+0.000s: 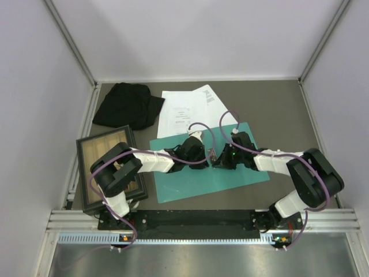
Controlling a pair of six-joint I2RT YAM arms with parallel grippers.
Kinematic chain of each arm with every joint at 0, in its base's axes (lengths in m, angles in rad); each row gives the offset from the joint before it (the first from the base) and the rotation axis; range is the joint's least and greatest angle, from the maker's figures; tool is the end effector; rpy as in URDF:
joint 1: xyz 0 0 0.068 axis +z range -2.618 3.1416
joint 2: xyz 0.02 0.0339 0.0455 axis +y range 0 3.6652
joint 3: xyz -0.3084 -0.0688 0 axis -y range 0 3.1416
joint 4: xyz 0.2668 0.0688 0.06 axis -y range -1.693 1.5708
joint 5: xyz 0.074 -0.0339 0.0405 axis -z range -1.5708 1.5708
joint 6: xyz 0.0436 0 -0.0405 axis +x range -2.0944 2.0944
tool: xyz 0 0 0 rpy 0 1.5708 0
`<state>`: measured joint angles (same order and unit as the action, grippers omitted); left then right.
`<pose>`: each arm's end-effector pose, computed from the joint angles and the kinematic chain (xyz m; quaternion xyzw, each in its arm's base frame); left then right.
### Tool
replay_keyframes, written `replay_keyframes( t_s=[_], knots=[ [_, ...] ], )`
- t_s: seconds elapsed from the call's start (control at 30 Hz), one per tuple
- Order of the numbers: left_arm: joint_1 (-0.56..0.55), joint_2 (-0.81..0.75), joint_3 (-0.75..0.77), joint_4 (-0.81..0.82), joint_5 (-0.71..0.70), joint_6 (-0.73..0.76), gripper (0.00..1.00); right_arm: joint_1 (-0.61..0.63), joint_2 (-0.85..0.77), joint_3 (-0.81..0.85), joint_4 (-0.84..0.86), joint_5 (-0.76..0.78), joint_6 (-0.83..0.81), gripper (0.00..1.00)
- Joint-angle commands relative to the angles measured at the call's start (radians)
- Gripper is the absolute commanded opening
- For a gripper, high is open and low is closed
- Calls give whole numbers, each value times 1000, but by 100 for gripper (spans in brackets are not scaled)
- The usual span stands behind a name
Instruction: Put the files into the folder
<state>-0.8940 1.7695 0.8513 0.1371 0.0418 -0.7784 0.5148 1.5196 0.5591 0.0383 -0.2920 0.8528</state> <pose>0.2328 -0.2927 0.1575 0.0613 0.9208 -0.2983 0.2435 0.2342 0.1469 0.1450 0.1120 0.9322 0.3061 0.1573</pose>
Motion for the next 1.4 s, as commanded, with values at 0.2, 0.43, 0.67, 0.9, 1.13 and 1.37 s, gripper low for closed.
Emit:
replay_keyframes(
  t_s=[0.2,0.43,0.67,0.9,1.13,1.37],
  knots=[
    [44,64,-161,-183,-63,28,0,5,59,-152,-47,220,-20,0],
    [41,-28,-124,-195,32,44,0,77,-94,-117,-92,97,72,0],
    [38,-9,-5,-269,-33,16,0,154,-136,-171,-80,201,190,0],
    [32,5,-100,-215,-33,-117,0,188,-41,-113,-188,341,75,0],
    [-25,-54,-14,-274,-118,-156,0,189,69,-139,-75,268,41,0],
    [-23,8,28,-341,-220,-216,0,198,27,-168,-35,195,19,0]
  ],
)
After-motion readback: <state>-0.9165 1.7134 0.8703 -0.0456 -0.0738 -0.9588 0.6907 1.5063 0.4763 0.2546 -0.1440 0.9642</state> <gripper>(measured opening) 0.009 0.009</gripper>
